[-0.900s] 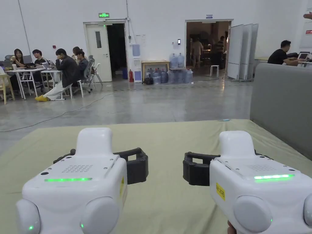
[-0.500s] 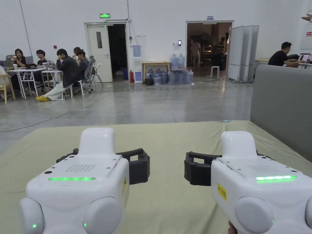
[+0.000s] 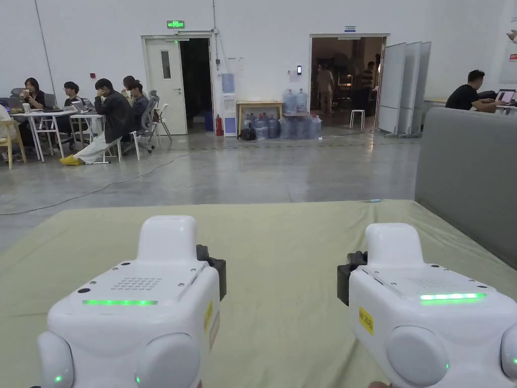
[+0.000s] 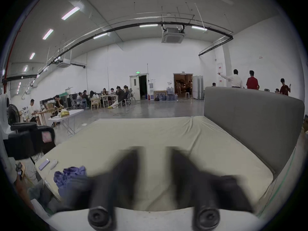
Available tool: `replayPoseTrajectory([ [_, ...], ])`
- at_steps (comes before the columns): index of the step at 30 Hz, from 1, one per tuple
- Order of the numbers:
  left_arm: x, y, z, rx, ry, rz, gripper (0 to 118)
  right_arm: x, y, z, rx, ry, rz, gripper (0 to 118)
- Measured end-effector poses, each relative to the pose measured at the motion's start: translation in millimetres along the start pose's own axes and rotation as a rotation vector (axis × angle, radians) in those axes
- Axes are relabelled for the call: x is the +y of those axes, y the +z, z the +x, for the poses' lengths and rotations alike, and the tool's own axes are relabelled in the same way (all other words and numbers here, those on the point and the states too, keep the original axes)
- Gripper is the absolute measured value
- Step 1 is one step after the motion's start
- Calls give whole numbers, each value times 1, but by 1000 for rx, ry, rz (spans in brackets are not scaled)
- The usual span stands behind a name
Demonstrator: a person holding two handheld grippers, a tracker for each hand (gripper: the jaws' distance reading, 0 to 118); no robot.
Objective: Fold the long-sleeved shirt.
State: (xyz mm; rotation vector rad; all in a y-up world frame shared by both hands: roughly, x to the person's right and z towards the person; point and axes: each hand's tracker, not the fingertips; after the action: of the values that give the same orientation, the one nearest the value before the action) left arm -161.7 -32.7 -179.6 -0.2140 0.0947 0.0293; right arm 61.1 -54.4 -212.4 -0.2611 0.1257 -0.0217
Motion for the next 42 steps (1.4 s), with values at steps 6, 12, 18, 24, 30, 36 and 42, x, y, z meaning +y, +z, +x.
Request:
replayPoseTrajectory([
  [6, -2, -3, -5, 30, -1, -26, 0, -2, -6, -3, -7, -6, 8, 0],
  [12, 5, 17, -81, 185, 110, -12, 0, 5, -32, -81, 196, -3, -34, 0],
  [18, 4, 57, -178, 469, 81, -18, 0, -7, -33, -214, 594, 82, -49, 0],
  [24, -15, 54, -227, 438, 145, -124, 0, -21, -23, -256, 734, 152, -60, 0],
  [30, -67, -15, -253, 311, 271, -265, 0, -32, -44, -235, 665, 195, -82, 0],
  [36, -137, -93, -265, 231, 310, -532, 116, -38, -70, -199, 557, 188, -134, 0],
  [42, -210, -169, -274, 332, 188, -721, 115, -45, -87, -174, 499, 176, -183, 0],
])
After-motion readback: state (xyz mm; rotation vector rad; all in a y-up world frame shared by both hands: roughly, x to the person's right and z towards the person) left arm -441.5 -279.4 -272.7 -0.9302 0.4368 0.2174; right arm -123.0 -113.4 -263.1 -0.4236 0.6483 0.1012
